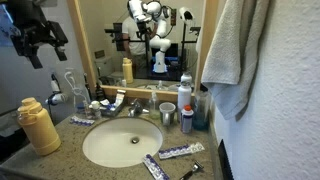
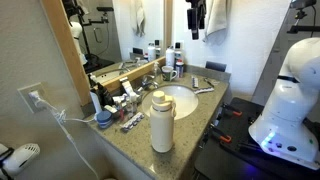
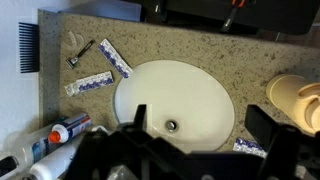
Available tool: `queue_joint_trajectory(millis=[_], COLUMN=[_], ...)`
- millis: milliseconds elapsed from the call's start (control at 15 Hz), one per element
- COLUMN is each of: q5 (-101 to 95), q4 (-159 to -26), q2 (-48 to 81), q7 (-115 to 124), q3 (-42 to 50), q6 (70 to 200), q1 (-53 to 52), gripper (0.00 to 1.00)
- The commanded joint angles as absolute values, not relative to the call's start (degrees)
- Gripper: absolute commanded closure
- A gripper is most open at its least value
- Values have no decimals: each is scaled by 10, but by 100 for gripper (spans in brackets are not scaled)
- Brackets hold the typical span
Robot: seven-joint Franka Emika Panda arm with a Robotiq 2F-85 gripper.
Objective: Press down on the liquid soap bottle
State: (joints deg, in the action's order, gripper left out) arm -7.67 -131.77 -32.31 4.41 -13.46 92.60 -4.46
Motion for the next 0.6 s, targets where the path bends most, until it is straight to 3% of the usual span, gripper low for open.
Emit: queue_joint_trajectory(millis=[0,533], q5=[-82,-97], q4=[-1316,-1287], q2=[-320,-238], q7=[51,-58], q3=[-123,-35], q6=[923,1075], q1=[-59,-44], gripper=[0,0])
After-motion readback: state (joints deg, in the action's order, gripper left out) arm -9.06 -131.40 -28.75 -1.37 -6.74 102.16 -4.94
